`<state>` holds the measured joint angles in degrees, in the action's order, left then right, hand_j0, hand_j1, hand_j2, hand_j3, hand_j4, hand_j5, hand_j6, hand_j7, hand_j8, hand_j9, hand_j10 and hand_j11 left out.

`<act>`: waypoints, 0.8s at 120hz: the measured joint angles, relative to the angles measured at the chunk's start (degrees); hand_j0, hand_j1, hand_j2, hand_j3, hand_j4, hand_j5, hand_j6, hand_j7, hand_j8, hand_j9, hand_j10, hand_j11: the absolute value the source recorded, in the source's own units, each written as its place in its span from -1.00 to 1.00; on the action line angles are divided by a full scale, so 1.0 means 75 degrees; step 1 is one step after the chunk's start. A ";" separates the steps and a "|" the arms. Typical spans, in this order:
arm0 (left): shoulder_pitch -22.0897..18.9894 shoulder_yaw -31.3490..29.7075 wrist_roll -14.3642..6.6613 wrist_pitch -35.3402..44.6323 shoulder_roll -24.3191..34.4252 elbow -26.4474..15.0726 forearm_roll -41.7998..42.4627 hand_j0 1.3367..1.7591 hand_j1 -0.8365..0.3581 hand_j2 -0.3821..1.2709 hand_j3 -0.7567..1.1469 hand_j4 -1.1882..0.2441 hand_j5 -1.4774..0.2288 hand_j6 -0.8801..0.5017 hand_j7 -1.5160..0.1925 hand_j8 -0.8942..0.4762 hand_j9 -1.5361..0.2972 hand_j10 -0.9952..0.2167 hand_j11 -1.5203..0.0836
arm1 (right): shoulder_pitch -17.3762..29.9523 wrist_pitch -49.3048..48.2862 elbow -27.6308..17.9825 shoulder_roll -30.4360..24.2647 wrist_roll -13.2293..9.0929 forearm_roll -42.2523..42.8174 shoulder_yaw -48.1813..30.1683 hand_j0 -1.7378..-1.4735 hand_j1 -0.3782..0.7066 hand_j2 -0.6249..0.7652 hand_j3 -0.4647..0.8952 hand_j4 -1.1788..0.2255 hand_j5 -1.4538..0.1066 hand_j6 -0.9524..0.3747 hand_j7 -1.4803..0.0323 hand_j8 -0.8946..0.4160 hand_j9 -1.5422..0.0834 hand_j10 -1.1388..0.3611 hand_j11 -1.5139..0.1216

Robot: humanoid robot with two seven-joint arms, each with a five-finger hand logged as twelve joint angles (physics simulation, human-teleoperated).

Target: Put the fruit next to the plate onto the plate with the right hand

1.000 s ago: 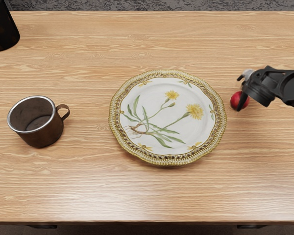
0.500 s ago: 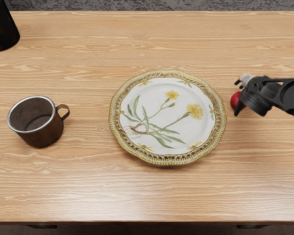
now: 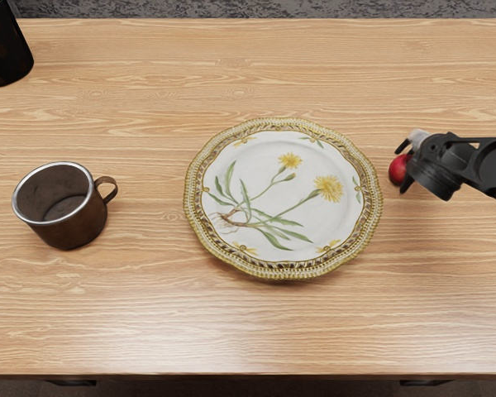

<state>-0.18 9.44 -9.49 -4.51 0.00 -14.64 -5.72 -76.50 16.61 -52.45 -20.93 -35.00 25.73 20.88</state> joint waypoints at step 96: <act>0.0000 0.0003 0.0000 0.0002 0.0000 -0.0002 -0.0001 0.52 0.97 -0.54 -0.21 0.65 0.72 0.26 0.76 0.29 0.66 0.63 0.88 | 0.2125 -0.6011 -0.0079 -0.0339 -0.0001 -0.2075 -0.6662 -0.33 0.41 0.36 -0.31 0.25 -0.69 0.19 -0.52 0.02 -0.55 -0.60 -0.60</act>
<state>-0.18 9.47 -9.49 -4.50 0.00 -14.66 -5.72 -60.56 -28.47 -53.04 -23.46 -35.01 10.17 -29.09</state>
